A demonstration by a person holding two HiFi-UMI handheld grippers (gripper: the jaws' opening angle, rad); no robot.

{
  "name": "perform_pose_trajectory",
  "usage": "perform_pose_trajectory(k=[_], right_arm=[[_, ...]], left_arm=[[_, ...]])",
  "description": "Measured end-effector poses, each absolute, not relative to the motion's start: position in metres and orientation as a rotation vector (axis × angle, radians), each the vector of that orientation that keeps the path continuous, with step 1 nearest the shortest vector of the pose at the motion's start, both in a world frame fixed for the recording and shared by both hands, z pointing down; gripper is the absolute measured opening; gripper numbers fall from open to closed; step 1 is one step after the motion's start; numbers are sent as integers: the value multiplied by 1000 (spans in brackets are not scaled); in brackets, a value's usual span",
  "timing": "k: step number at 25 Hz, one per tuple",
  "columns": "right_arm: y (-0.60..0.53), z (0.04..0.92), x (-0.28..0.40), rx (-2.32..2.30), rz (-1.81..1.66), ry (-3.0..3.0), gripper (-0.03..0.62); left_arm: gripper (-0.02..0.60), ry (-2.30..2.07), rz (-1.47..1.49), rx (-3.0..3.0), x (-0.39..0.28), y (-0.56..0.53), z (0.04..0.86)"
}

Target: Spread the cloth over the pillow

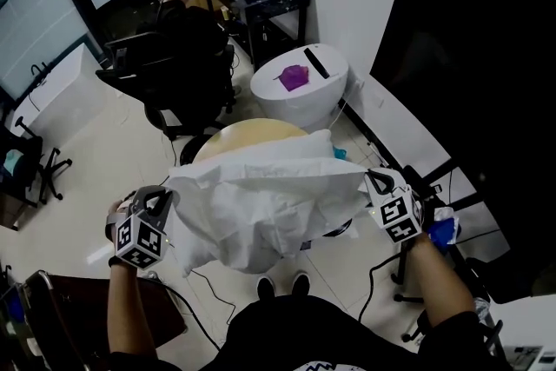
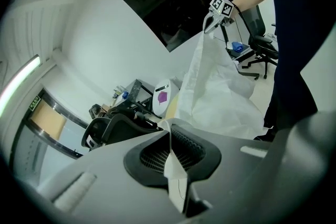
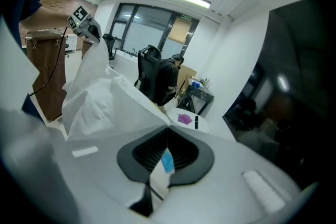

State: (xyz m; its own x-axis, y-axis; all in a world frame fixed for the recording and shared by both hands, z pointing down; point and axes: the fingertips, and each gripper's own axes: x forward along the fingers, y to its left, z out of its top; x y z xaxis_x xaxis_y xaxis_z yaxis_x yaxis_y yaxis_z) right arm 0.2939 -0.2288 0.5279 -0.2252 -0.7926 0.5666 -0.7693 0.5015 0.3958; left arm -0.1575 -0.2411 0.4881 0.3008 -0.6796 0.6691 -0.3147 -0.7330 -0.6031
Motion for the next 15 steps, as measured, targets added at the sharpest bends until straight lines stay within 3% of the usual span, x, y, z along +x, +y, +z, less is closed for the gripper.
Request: perform_pose_trajectory(k=[15], right_arm=[[-260,376,325,1454,-410,-1961,11]], left_arm=[[0,1076,-1444,-1958,-236,-213,386]])
